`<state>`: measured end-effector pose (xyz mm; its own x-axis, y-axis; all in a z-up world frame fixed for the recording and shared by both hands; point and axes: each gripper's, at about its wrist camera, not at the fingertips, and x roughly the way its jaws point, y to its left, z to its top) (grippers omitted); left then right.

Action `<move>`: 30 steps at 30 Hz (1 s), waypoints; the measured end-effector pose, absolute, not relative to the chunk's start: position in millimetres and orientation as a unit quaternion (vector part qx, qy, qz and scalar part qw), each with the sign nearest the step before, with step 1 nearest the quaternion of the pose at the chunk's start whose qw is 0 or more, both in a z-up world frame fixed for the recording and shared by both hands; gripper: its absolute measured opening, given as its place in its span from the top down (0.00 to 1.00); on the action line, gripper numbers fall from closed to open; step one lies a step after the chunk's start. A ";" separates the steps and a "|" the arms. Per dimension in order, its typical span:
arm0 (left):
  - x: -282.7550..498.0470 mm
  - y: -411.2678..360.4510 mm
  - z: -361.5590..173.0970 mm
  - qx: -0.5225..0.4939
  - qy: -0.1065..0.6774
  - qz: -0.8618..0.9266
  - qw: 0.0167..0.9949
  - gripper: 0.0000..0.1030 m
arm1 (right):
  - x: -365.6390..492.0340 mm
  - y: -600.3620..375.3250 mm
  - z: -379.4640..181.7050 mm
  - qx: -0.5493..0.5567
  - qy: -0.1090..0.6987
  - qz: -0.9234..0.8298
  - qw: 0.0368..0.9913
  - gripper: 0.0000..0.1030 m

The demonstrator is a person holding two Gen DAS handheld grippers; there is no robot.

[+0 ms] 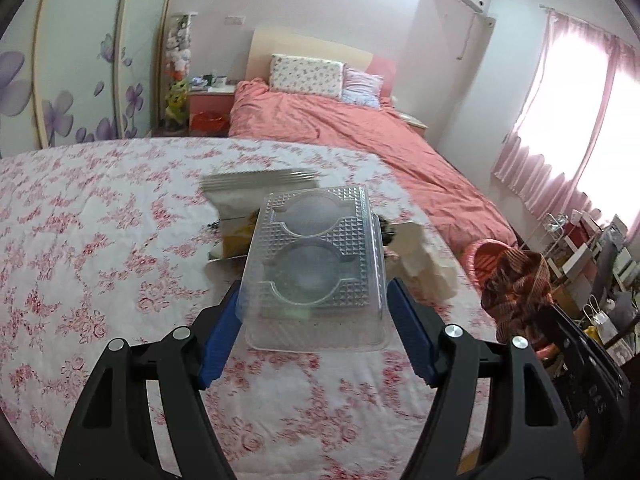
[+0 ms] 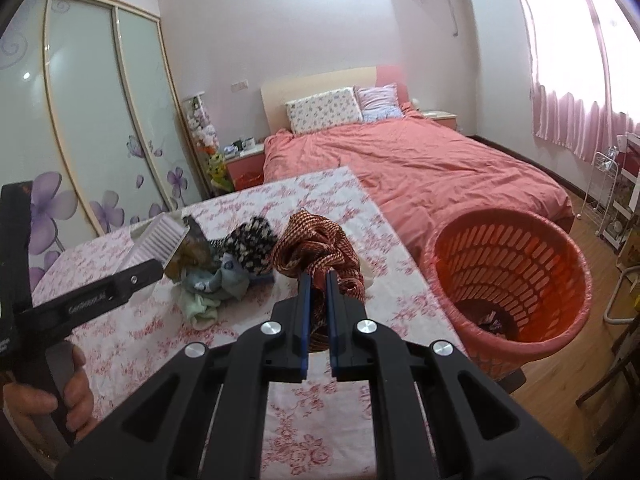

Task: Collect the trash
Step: 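Carry both items over the basket and open both tools to drop them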

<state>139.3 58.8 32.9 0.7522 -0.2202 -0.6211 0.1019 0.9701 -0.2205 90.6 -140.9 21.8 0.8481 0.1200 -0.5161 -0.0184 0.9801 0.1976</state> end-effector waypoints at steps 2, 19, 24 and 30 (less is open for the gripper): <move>135.8 50.6 37.6 -0.081 0.334 -0.097 0.934 0.31 | 89.1 -147.5 24.5 0.096 0.268 0.029 0.958 0.92; 137.5 -50.2 49.8 -0.020 0.304 -0.206 0.930 0.31 | 85.5 -242.4 50.2 0.120 0.199 -0.076 0.970 0.92; 142.2 -82.1 47.3 -0.005 0.303 -0.235 0.924 0.31 | 88.6 -270.8 48.0 0.128 0.190 -0.095 0.969 0.92; 150.4 -120.9 43.7 0.003 0.302 -0.271 0.914 0.31 | 97.1 -302.7 37.6 0.149 0.191 -0.111 0.964 0.92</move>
<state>150.4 -120.9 43.7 0.6703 -0.4929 -0.5547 0.4969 0.8533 -0.1578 97.1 -302.7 37.6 0.9027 -0.1570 -0.4006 0.2707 0.9309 0.2453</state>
